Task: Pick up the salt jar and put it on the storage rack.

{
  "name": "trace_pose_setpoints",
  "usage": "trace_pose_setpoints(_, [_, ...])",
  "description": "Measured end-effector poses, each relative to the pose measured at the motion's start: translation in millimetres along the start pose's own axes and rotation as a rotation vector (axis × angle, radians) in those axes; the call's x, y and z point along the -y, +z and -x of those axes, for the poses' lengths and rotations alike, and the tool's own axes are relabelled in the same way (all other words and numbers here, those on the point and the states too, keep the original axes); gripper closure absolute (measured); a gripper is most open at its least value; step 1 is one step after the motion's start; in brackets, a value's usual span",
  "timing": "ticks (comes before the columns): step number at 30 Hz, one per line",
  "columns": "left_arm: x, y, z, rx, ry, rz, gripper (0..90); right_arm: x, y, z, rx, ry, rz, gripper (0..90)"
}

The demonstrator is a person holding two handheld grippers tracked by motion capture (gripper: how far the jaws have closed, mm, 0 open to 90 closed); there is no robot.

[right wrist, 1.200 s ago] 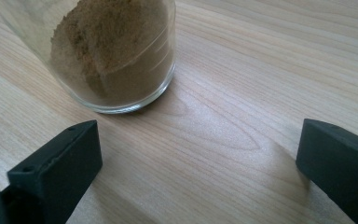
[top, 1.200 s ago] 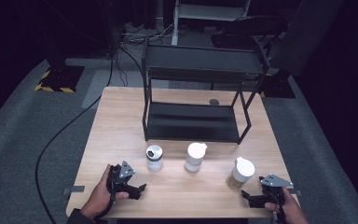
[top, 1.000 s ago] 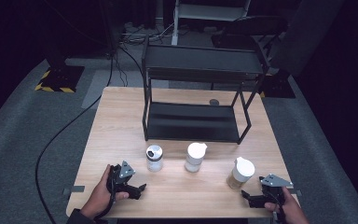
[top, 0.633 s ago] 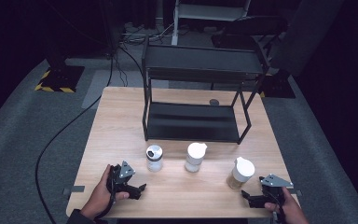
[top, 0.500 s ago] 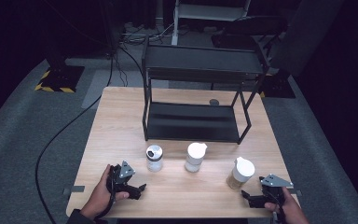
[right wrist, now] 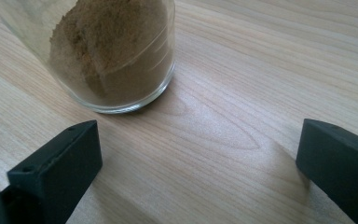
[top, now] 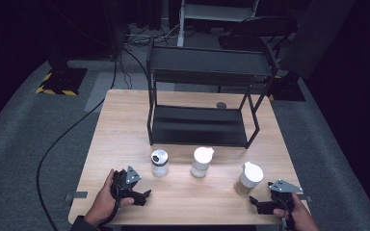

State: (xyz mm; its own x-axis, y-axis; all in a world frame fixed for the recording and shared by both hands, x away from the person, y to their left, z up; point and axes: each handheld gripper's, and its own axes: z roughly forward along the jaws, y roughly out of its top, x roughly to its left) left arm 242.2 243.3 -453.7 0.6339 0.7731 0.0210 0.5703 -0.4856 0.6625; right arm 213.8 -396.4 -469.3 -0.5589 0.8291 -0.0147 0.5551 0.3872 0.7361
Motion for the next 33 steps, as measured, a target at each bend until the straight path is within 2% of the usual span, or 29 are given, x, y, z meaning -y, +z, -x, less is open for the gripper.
trace_pose_setpoints(3, [-0.1,-1.5,0.0,0.002,-0.021,0.011,2.0,-0.2,0.0,-0.2,0.001,0.001,-0.001,0.0])
trace_pose_setpoints(10, [-2.0,-3.7,-0.2,0.009,-0.031,0.019,2.1,-0.5,-0.1,-0.4,0.002,0.001,-0.002,0.0])
trace_pose_setpoints(14, [-1.7,-5.2,2.3,-0.006,-0.042,0.037,2.1,-1.5,-0.2,-1.1,0.004,0.004,-0.007,0.0])
trace_pose_setpoints(33, [-12.7,-3.1,2.9,-0.001,-0.024,0.043,2.0,-3.1,-0.1,-1.5,0.005,0.008,-0.013,0.0])
